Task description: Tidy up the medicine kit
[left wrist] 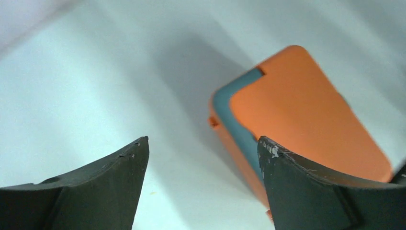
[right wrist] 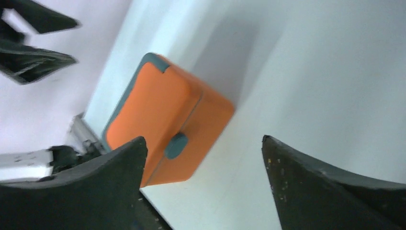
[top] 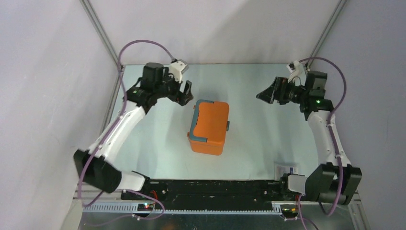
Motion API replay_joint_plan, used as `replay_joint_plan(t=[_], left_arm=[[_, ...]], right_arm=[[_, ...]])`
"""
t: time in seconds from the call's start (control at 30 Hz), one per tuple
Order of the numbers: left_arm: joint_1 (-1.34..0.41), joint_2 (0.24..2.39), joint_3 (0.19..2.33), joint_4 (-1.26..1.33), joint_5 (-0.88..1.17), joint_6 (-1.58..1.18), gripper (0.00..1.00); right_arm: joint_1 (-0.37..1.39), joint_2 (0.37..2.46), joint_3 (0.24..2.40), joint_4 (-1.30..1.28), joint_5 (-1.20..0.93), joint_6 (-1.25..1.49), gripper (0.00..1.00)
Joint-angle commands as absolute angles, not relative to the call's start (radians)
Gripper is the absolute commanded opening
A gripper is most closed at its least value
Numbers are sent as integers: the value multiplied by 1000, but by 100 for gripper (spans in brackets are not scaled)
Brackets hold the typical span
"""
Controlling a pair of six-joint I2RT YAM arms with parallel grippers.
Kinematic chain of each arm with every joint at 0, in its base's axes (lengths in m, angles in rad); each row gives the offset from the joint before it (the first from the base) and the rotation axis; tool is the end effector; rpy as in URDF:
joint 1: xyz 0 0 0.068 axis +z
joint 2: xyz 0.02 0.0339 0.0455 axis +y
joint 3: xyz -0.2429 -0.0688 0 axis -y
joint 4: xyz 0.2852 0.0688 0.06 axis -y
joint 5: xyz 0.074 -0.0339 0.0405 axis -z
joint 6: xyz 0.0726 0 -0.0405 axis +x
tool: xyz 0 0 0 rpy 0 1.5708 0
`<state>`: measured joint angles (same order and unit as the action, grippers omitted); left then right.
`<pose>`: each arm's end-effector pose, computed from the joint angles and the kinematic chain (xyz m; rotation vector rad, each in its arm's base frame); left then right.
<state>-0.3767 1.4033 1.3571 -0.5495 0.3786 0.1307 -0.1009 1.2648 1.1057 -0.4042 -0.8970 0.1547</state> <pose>0.3475 -0.1663 0.3204 0.7541 2.0347 -0.5509 0.3428 0.0223 0.2955 -0.2677 2.0245 0.9788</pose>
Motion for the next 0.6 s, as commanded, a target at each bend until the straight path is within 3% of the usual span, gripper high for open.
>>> replay_joint_plan(t=[0.0, 0.13, 0.27, 0.4, 0.57], left_arm=[[-368, 1227, 1346, -576, 30, 324, 92], [-323, 1123, 1271, -572, -111, 272, 99], [-229, 1066, 1189, -567, -118, 83, 100], [-126, 1004, 1085, -482, -98, -58, 100], [-105, 914, 1046, -448, -41, -59, 100]], right_arm=[[-124, 1185, 1222, -580, -614, 93, 99], [-127, 1090, 1236, -579, -320, 140, 99], [-109, 1036, 1235, -598, -91, 205, 99], [-76, 1033, 1215, -649, -4, 210, 100], [-52, 1008, 1140, -639, -65, 194, 99]])
